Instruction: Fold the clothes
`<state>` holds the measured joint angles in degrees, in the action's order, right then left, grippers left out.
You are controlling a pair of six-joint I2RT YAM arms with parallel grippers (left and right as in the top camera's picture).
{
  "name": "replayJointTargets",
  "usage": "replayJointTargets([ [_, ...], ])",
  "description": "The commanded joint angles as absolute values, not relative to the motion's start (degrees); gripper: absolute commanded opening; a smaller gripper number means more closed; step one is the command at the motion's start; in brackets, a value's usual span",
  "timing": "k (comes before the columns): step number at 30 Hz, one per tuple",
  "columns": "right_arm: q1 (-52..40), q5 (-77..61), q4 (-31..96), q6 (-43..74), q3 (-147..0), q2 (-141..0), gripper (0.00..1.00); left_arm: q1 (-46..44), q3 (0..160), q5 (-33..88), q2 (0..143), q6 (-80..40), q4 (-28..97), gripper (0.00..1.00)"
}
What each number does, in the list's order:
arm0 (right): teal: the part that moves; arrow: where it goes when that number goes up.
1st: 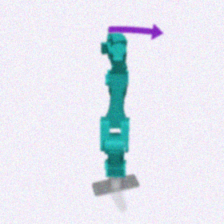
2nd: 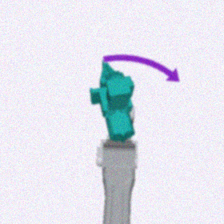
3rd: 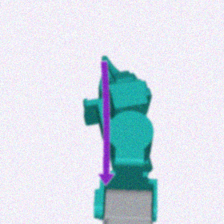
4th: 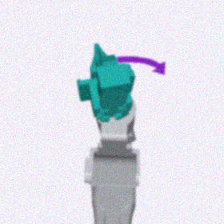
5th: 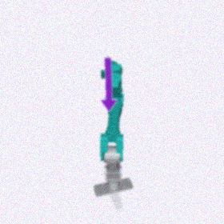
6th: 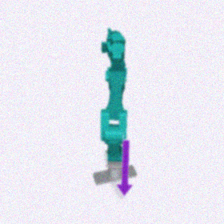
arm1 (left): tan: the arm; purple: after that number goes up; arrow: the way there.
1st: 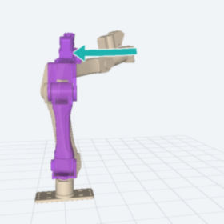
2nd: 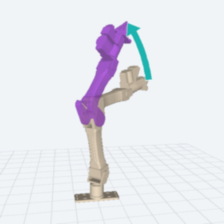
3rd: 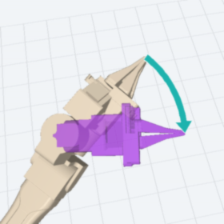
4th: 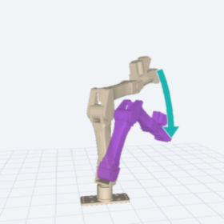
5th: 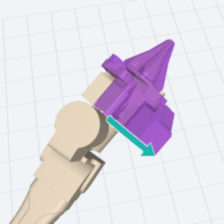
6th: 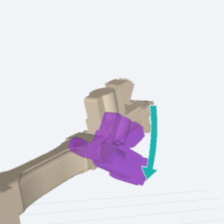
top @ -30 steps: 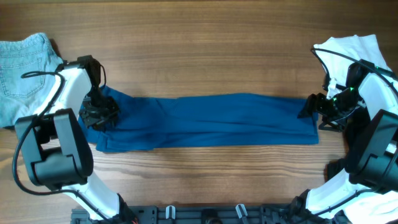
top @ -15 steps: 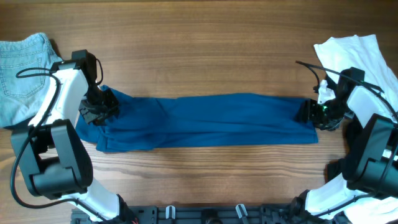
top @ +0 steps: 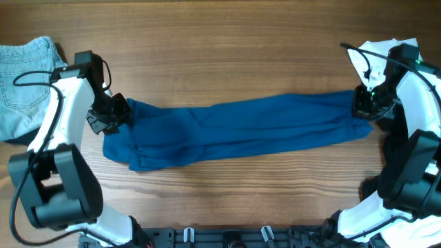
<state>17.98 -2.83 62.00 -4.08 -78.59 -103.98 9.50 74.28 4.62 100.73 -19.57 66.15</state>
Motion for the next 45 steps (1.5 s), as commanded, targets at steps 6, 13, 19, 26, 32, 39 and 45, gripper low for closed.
replayJointTargets([
  [6, -4.0, -1.5, 65.3, 9.8, -79.5, -100.1, 0.04, 9.9, 75.4, 8.6, 99.3, -18.4, 66.4, 0.34],
  [13, -18.2, -8.1, 61.4, 18.5, -79.5, -103.9, 0.04, 9.9, 75.4, 8.5, 99.3, -18.2, 66.8, 0.34],
  [19, -24.1, -11.5, 57.4, 21.1, -79.5, -107.0, 0.04, 9.9, 75.4, 8.5, 99.3, -18.2, 66.8, 0.34],
  [26, -25.7, -20.8, 56.5, 16.3, -79.5, -107.4, 0.28, 9.9, 75.4, 8.5, 99.3, -18.0, 66.8, 0.34],
  [32, -25.5, -27.2, 57.0, 7.8, -79.5, -107.4, 0.19, 9.9, 75.4, 8.5, 99.3, -18.0, 66.9, 0.34],
  [39, -22.8, -1.9, 58.0, 24.2, -79.5, -102.4, 0.25, 9.9, 74.3, 8.4, 99.4, -16.5, 66.1, 0.66],
  [45, -22.4, -1.9, 57.9, 24.2, -79.5, -102.5, 0.54, 9.9, 68.3, 5.7, 100.2, -15.2, 61.6, 0.8],
])
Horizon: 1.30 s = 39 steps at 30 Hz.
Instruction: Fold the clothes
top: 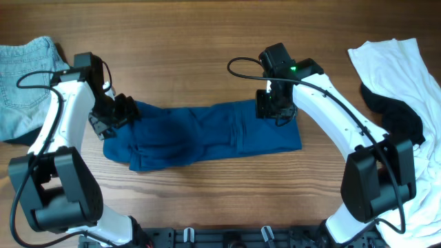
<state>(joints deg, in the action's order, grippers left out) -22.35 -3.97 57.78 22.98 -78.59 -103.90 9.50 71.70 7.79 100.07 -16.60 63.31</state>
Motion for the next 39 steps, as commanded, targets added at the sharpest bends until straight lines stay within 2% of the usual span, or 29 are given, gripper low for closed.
replayJointTargets([
  [1, -22.4, -1.9, 57.8, 24.1, -79.5, -102.5, 0.56, 9.9, 67.0, 3.7, 100.2, -15.2, 60.7, 0.81],
  [6, -22.4, -1.9, 57.9, 24.0, -79.5, -102.5, 0.6, 9.9, 62.2, 2.0, 100.2, -15.2, 57.3, 0.84],
  [9, -22.4, -2.7, 58.3, 24.0, -79.5, -102.5, 0.6, 9.9, 57.3, 2.1, 100.2, -15.2, 49.6, 0.89],
  [16, -22.4, -3.5, 61.0, 24.1, -79.5, -102.5, 0.6, 9.9, 49.1, 1.4, 100.2, -15.2, 39.0, 0.86],
  [17, -22.4, -3.5, 61.3, 24.1, -79.5, -102.5, 0.6, 9.9, 48.8, 1.5, 100.2, -15.4, 38.7, 0.84],
  [21, -22.4, -3.9, 61.8, 24.2, -79.5, -102.5, 0.6, 9.9, 48.7, 3.3, 100.2, -15.4, 38.5, 0.54],
  [22, -22.4, -4.1, 62.0, 24.2, -79.5, -102.5, 0.6, 9.9, 48.7, 3.6, 100.2, -15.4, 38.5, 0.38],
  [23, -22.4, -4.1, 62.2, 24.2, -79.5, -102.5, 0.6, 9.9, 48.7, 3.6, 100.2, -15.4, 38.5, 0.29],
  [27, -22.4, -4.1, 62.5, 24.2, -79.5, -102.5, 0.6, 9.9, 50.1, 5.8, 100.2, -15.4, 40.8, 0.1],
  [33, -18.9, -1.1, 62.7, 26.5, -79.5, -102.5, 0.59, 12.0, 65.1, 3.1, 97.8, -14.9, 56.8, 0.07],
  [36, -13.6, -1.1, 62.6, 21.7, -79.5, -102.5, 0.58, 14.5, 75.7, -0.5, 96.9, -15.0, 64.7, 0.09],
  [39, -9.0, -1.1, 62.6, 16.4, -79.5, -102.5, 0.59, 14.1, 84.8, 0.8, 96.9, -15.7, 72.4, 0.1],
])
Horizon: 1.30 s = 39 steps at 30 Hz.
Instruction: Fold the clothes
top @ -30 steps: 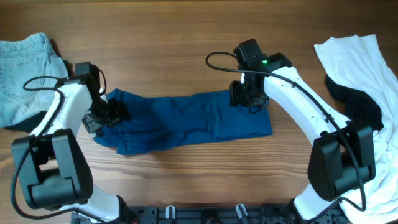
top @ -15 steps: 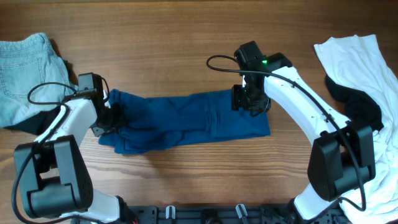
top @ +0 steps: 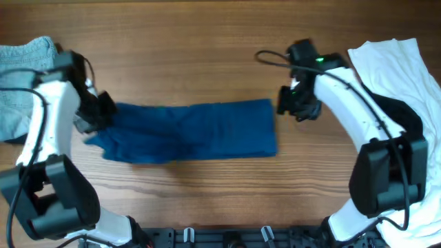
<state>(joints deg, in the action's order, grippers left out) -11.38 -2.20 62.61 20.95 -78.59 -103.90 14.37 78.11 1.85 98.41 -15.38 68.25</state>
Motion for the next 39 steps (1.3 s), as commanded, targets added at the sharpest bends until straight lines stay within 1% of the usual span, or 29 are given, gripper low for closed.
replayJointTargets([
  [1, -8.1, -1.1, 62.6, 16.4, -79.5, -102.5, 0.59, 12.8, 87.2, 2.2, 96.9, -15.7, 74.8, 0.1],
  [4, -7.2, -1.2, 62.6, 15.7, -79.5, -102.5, 0.59, 8.4, 89.4, 4.8, 96.9, -17.6, 77.1, 0.11],
  [8, -7.3, -1.3, 62.9, 15.0, -79.5, -102.5, 0.59, -3.2, 89.5, 7.9, 96.9, -22.5, 75.5, 0.11],
  [13, -7.3, -3.9, 63.8, 14.8, -79.4, -102.5, 0.59, -19.2, 89.5, 8.1, 97.1, -28.0, 66.3, 0.15],
  [15, -7.3, -3.9, 64.2, 14.7, -79.4, -102.5, 0.59, -23.3, 89.5, 7.9, 97.8, -29.8, 63.7, 0.16],
  [17, -7.3, -3.9, 64.8, 13.6, -79.4, -102.5, 0.59, -26.1, 89.5, 7.8, 99.1, -31.0, 62.3, 0.15],
  [20, -7.3, -3.9, 65.5, 13.5, -79.4, -102.5, 0.59, -28.8, 89.5, 7.7, 101.1, -33.6, 61.1, 0.14],
  [24, -7.3, -3.9, 66.3, 13.0, -79.4, -102.5, 0.59, -32.0, 89.5, 7.7, 103.5, -35.3, 57.1, 0.14],
  [35, -7.3, -4.3, 66.8, 12.0, -79.4, -102.5, 0.59, -36.9, 89.5, 7.4, 105.6, -36.5, 53.1, 0.15],
  [36, -7.3, -4.3, 66.8, 12.0, -79.4, -102.5, 0.59, -37.1, 89.5, 7.4, 105.6, -36.5, 53.1, 0.17],
  [38, -7.3, -4.3, 66.8, 12.0, -79.4, -102.5, 0.59, -37.8, 89.5, 8.4, 105.6, -36.5, 53.1, 0.37],
  [39, -7.3, -4.3, 66.7, 12.0, -79.4, -102.5, 0.6, -38.2, 89.5, 10.1, 105.5, -36.5, 53.2, 0.42],
])
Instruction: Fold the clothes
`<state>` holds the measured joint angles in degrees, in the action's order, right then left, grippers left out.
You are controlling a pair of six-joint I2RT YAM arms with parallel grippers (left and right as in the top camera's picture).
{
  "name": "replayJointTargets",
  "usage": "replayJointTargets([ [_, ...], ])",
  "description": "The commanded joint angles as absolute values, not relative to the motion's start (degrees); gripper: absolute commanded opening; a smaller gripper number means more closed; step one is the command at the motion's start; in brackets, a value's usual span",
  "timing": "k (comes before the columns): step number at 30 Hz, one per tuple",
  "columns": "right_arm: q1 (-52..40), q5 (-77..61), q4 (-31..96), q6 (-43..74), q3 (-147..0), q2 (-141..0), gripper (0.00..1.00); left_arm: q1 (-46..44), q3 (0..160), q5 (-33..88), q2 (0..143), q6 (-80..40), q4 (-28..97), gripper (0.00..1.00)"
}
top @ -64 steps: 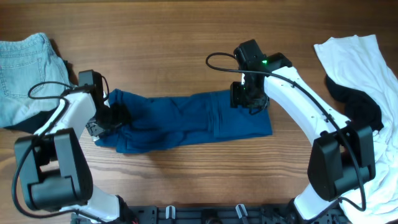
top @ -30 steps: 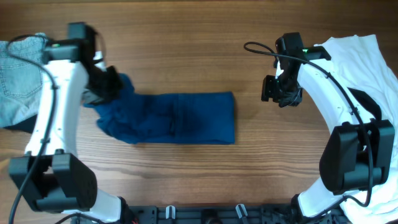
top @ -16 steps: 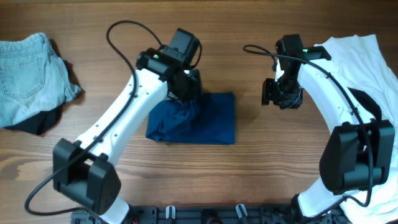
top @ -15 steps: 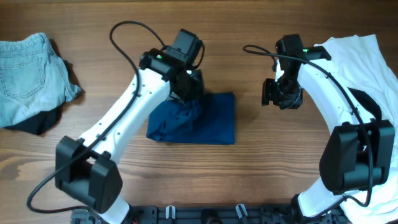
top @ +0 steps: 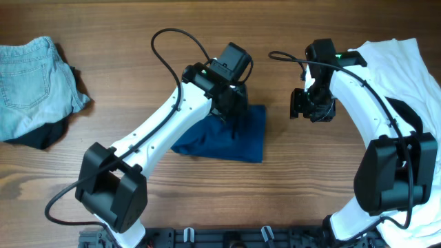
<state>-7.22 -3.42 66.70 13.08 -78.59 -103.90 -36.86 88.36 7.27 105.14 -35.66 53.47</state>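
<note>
The blue garment (top: 238, 141) lies in the overhead view as a short folded packet at the table's middle, its right edge straight and a corner sticking out at lower left. My left gripper (top: 232, 116) reaches across from the lower left and sits on the packet's top edge; its fingers are down in the cloth and seem shut on it. My right gripper (top: 310, 110) hovers to the right of the packet, apart from it, open and holding nothing.
Light blue jeans (top: 31, 76) lie at the far left with a black piece (top: 38, 134) under their lower edge. A white garment (top: 396, 65) and a black one (top: 406, 117) are piled at the right edge, under my right arm.
My left gripper has moved from the table's left side to the middle with the garment's left end, so the blue strip is now folded to about half its length. The right gripper stayed nearly in place.
The blue garment first lay stretched across the table, one gripper at each end. Then the right end lay folded over toward the middle. Then the right gripper was off the cloth. Now the left end lies folded rightward, leaving a compact packet.
</note>
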Motion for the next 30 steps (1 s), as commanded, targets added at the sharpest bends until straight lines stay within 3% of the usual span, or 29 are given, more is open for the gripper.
replayJointTargets([
  [1, -7.3, -4.3, 66.6, 12.0, -79.4, -102.5, 0.6, -38.4, 89.5, 12.1, 105.2, -35.8, 53.3, 0.45],
  [5, -7.3, -5.4, 64.9, 10.8, -79.4, -102.5, 0.6, -34.8, 93.4, 4.2, 98.6, -28.5, 60.1, 0.53],
  [8, -7.3, -28.9, 60.2, -3.7, -79.4, -102.5, 0.61, -26.5, 93.9, -0.1, 91.3, -28.6, 61.6, 0.54],
  [11, -9.0, -44.0, 58.0, -8.9, -79.4, -102.5, 0.65, -18.1, 93.9, 0.1, 89.6, -28.8, 62.5, 0.57],
  [16, -20.1, -32.0, 54.0, -8.6, -79.4, -102.5, 0.69, -8.9, 93.8, 6.7, 93.5, -29.1, 63.4, 0.66],
  [23, -32.9, -17.6, 49.5, -0.5, -79.4, -102.8, 0.69, -8.3, 93.7, 11.6, 103.7, -28.7, 67.2, 0.75],
  [24, -33.9, -13.6, 49.3, 3.2, -79.4, -103.0, 0.64, -8.7, 93.7, 12.0, 105.2, -28.7, 67.5, 0.75],
  [25, -34.3, -10.3, 49.2, 7.2, -79.4, -103.4, 0.48, -9.0, 93.7, 12.2, 106.3, -28.7, 67.6, 0.75],
  [27, -34.4, -5.0, 50.4, 15.0, -79.4, -104.1, 0.04, -9.5, 93.7, 12.2, 107.7, -28.7, 67.6, 0.75],
  [30, -34.4, -0.2, 54.0, 22.5, -79.4, -104.3, 0.04, -10.0, 93.6, 12.2, 109.0, -27.2, 67.6, 0.75],
])
